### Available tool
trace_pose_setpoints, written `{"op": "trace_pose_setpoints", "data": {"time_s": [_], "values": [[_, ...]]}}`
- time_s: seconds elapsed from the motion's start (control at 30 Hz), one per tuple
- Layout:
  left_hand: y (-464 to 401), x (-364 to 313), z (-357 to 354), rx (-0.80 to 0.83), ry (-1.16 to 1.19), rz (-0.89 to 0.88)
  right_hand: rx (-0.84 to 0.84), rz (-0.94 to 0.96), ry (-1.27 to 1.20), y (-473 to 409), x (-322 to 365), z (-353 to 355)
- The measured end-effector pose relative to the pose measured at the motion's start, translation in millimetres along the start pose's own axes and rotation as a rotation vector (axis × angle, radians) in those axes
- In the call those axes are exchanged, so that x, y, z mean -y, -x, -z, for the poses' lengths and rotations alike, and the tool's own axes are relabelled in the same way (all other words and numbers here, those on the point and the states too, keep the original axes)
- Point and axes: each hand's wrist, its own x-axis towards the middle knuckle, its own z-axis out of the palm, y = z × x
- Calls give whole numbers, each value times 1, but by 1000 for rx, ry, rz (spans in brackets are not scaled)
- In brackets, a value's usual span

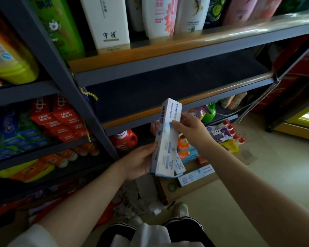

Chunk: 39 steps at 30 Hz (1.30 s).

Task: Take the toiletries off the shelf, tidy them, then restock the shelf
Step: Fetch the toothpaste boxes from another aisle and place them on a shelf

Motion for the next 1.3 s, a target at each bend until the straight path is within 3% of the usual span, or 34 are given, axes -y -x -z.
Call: {"op": "trace_pose_setpoints", "data": {"time_s": [0.13,0.3,0.4,0.47,0.6,0.67,0.73,0.87,1.03,1.1,1.17,1.3], "values": [[-17,-9,-24,-63,80,33,121,-192,-178,-9,-7,17],[-40,-19,-57,-353,1,148,345,-337,-106,-12,-22,34],[-47,-23,-67,-511,-84,129,433,-410,-234,-13,-24,39],[-51,-27,-69,-662,-266,44,493,-437,-352,-16,-20,42],[-49,-38,-58,-1059,-1064,-314,722,-315,-381,-15,-12,40],[-45,-41,-53,-1115,-1184,-434,797,-256,-371,-11,-14,30],[-44,-40,-46,-1114,-1162,-485,790,-248,-391,-8,-14,13],[-38,-38,-26,-1015,-917,-428,569,-387,-540,-20,-12,-20],[-21,-49,7,-955,-447,-497,500,-386,-639,-56,-3,-48],[-13,-60,19,-845,-194,-359,465,-338,-577,-71,3,-68],[-11,-67,36,-814,-161,-256,396,-302,-439,-84,1,-92],[-23,-67,61,-944,-142,-316,377,-165,-207,-95,-19,-115]]}}
